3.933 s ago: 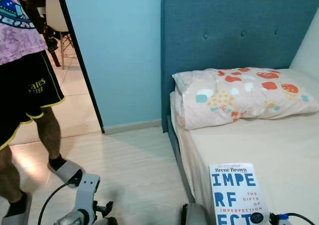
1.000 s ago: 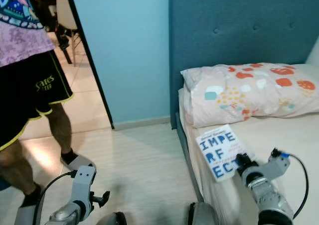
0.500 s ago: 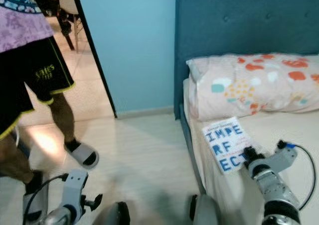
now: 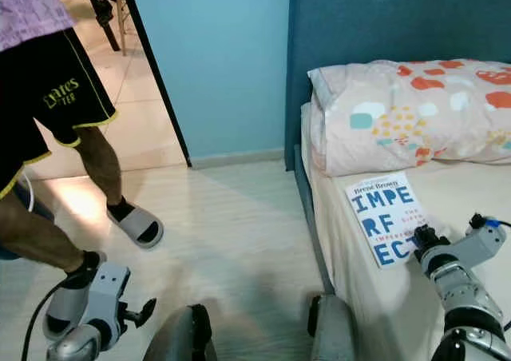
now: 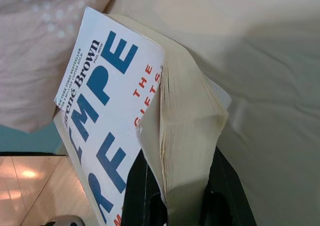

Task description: Clean up the room

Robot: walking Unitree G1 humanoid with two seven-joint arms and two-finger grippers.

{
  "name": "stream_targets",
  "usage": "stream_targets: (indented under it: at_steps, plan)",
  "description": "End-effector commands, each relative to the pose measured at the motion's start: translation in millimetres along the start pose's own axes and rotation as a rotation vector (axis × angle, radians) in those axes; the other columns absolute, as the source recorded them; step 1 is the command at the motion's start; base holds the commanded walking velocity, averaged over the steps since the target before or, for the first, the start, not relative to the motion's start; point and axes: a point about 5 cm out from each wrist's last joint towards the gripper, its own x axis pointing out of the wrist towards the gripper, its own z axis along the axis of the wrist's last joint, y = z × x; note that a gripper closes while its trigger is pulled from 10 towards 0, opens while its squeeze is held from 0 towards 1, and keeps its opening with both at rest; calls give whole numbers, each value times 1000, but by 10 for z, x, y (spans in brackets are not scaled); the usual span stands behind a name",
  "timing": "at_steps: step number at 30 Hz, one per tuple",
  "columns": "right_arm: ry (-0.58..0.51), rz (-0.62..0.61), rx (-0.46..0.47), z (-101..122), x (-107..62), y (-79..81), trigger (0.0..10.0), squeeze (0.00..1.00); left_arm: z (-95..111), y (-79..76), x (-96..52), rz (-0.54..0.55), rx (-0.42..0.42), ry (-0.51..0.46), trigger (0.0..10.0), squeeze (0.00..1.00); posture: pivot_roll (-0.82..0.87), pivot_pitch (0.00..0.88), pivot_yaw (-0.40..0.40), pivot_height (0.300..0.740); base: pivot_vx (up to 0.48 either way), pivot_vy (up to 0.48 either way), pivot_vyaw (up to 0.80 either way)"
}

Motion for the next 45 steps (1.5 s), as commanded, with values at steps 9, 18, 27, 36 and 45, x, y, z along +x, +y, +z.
stream_targets:
  at_steps: [9, 18, 27, 36, 45]
  plan:
    - [-14, -40, -43, 3, 35, 10, 10000, 494, -123, 47, -106, -8, 15, 25, 10000, 0, 95, 292, 25, 561, 0, 0, 0]
    - [-60, -99, -106, 124, 5, -76, 10000, 1000, -87, 11, -66, -10, 7, 18, 10000, 0, 76, 261, 9, 561, 0, 0, 0]
    - [-65, -252, -187, 306, -156, -405, 10000, 1000, -20, -157, 57, -21, -23, 22, 10000, 0, 23, 165, -24, 561, 0, 0, 0]
    - [-328, -49, -246, 626, -336, -103, 10000, 0, 173, -100, 202, 88, -66, 29, 10000, 0, -32, 67, -13, 561, 0, 0, 0]
    - [-279, 337, -316, 244, -289, 627, 10000, 0, 221, -160, 273, 140, -123, 58, 10000, 0, -33, 15, -18, 561, 0, 0, 0]
